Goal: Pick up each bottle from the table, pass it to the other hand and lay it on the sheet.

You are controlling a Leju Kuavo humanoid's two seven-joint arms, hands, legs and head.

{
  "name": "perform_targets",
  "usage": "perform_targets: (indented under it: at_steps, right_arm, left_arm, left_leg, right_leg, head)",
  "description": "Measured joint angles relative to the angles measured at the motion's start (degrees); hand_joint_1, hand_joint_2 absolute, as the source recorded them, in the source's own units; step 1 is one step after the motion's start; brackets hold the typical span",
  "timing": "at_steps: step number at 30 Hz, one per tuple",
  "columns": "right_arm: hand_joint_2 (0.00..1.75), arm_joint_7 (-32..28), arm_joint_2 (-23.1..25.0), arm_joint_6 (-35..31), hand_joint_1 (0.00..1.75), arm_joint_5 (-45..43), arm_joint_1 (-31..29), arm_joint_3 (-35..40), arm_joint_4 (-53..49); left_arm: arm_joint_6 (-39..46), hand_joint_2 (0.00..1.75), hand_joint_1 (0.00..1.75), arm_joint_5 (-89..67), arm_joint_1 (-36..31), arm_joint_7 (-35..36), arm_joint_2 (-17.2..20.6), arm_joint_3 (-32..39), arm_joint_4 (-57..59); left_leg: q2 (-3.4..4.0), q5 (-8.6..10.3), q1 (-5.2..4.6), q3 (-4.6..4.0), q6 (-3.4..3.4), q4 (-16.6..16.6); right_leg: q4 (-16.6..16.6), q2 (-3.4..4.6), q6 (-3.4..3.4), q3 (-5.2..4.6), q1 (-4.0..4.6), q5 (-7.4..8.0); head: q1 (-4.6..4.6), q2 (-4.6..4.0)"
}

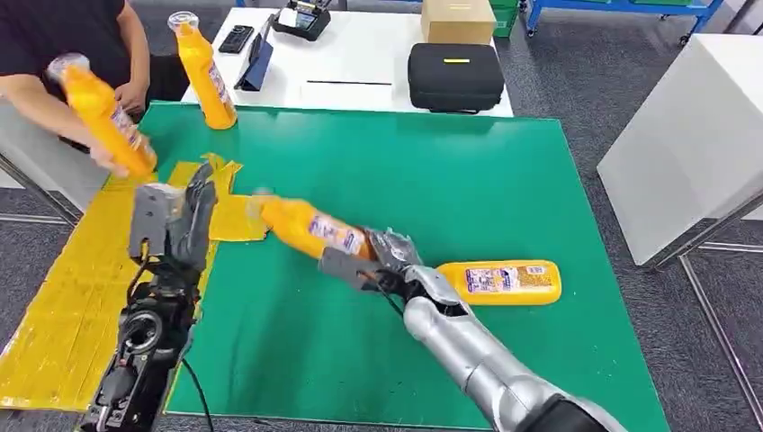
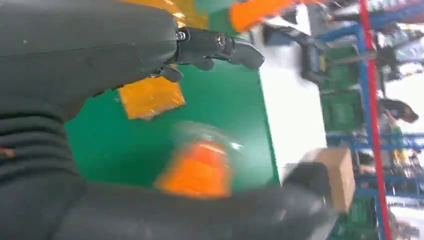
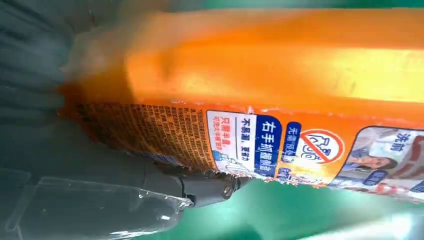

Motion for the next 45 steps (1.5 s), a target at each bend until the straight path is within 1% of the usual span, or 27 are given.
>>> perform_targets:
  at_steps: [4, 7, 10, 14, 17, 22, 27, 30, 36, 40, 41, 42, 45]
  right_arm:
    - [1.75, -1.18, -0.02, -1.01, 1.75, -2.63, 1.70, -2.54, -4.62]
    - [1.75, -3.28, 0.07, -3.22, 1.75, -9.52, 4.02, -4.73, -10.27]
    - [1.75, -3.32, -0.42, -5.90, 1.75, -15.12, 6.23, -5.79, -16.78]
    - [1.75, -3.30, -1.16, -6.88, 1.75, -17.05, 8.06, -6.06, -22.12]
    - [1.75, -2.53, -1.53, -7.39, 1.75, -16.35, 8.63, -5.40, -23.99]
    - [1.75, -1.43, -1.40, -8.89, 1.75, -12.66, 8.79, -2.37, -25.49]
    - [1.75, 0.22, -0.31, -8.94, 1.75, -10.62, 8.58, 2.05, -25.54]
    - [1.75, 1.23, 0.09, -7.73, 1.75, -10.49, 8.20, 3.82, -25.45]
    - [1.75, 2.33, 0.87, -6.03, 1.75, -6.22, 7.46, 9.09, -24.06]
    - [1.75, 2.80, 1.49, -5.94, 1.75, -5.77, 6.56, 12.09, -22.32]
    - [1.75, 2.82, 1.62, -5.79, 1.75, -5.86, 6.12, 12.68, -21.73]
    - [1.75, 2.82, 1.75, -5.77, 1.75, -5.90, 5.68, 13.35, -21.08]
    - [1.75, 3.04, 2.16, -5.68, 1.75, -6.30, 4.83, 14.73, -19.74]
  left_arm:
    - [1.49, 1.75, 0.00, 0.59, 0.89, 0.02, -0.11, 1.75, -0.50]
    - [3.19, 1.75, 0.00, 2.76, 2.00, -0.22, -0.20, 3.35, -1.40]
    - [1.61, 1.75, 0.00, 8.38, 2.76, 0.00, -0.28, 4.40, -1.77]
    - [-0.74, 1.75, 0.00, 13.45, 3.04, 0.24, -0.83, 4.25, -1.77]
    - [-2.97, 1.75, 0.00, 18.59, 2.49, 0.35, -1.36, 2.47, -1.62]
    - [-4.20, 1.75, 0.00, 23.60, 0.82, 0.96, -2.84, -2.96, -1.55]
    - [-2.75, 1.75, 0.00, 26.43, -1.14, 0.79, -3.69, -9.73, -1.27]
    - [-1.53, 1.75, 0.00, 27.26, -1.93, -0.04, -3.76, -11.98, -1.27]
    - [0.89, 1.75, 0.00, 29.44, -2.79, -0.61, -3.69, -14.05, -1.29]
    - [1.47, 1.75, 0.00, 30.23, -2.73, -1.07, -3.17, -14.01, -1.29]
    - [1.83, 1.75, 1.64, 30.49, -2.61, -1.29, -3.04, -13.94, -1.29]
    - [2.06, 1.75, 1.75, 30.56, -2.43, -1.55, -3.02, -13.79, -1.29]
    - [2.78, 1.75, 1.75, 30.93, -1.69, -2.25, -2.99, -13.22, -1.29]
  left_leg:
    - [-0.01, 0.00, 0.00, -0.10, 0.00, -0.01]
    - [-0.01, -0.01, -0.01, -0.12, 0.00, 0.00]
    - [-0.05, -0.01, -0.01, -0.13, 0.00, 0.00]
    - [-0.05, -0.01, -0.01, -0.14, 0.00, 0.00]
    - [-0.12, 0.00, -0.01, -0.15, 0.00, 0.00]
    - [-0.09, 0.01, -0.01, -0.15, 0.00, 0.00]
    - [-0.07, 0.00, -0.01, -0.17, 0.00, 0.00]
    - [-0.09, 0.00, 0.00, -0.18, 0.00, -0.01]
    - [-0.08, 0.00, 0.00, -0.19, 0.00, -0.01]
    - [-0.08, 0.01, 0.00, -0.19, -0.01, -0.01]
    - [-0.07, 0.01, 0.00, -0.19, -0.01, -0.01]
    - [-0.07, 0.01, 0.00, -0.19, -0.01, -0.01]
    - [-0.09, 0.01, -0.01, -0.19, -0.01, -0.01]
  right_leg:
    - [0.00, 0.00, 0.00, -0.05, 0.00, 0.00]
    - [-0.01, 0.00, -0.01, -0.11, -0.01, 0.00]
    - [-0.03, -0.07, -0.01, -0.12, -0.01, -0.02]
    - [-0.03, -0.03, -0.01, -0.17, -0.01, -0.01]
    - [-0.03, -0.06, -0.01, -0.14, -0.01, 0.00]
    - [-0.02, -0.04, 0.01, -0.13, -0.01, 0.02]
    - [-0.01, -0.03, 0.01, -0.14, -0.01, 0.02]
    - [-0.01, -0.05, 0.01, -0.14, 0.00, 0.01]
    - [-0.01, -0.04, 0.01, -0.14, 0.00, 0.01]
    - [-0.01, -0.04, 0.01, -0.15, -0.01, 0.01]
    - [-0.01, -0.04, 0.01, -0.15, -0.01, 0.01]
    - [-0.01, -0.03, 0.01, -0.15, -0.01, 0.01]
    - [-0.01, -0.05, 0.01, -0.15, -0.01, 0.01]
  head:
    - [0.00, 0.00]
    - [0.00, 0.00]
    - [0.00, 0.00]
    - [0.02, 0.00]
    - [0.02, 0.00]
    - [0.00, 0.00]
    - [0.00, 0.00]
    - [0.00, 0.00]
    - [0.00, 0.00]
    - [0.00, 0.00]
    - [-0.02, 0.00]
    - [0.00, 0.00]
    - [0.00, 0.00]
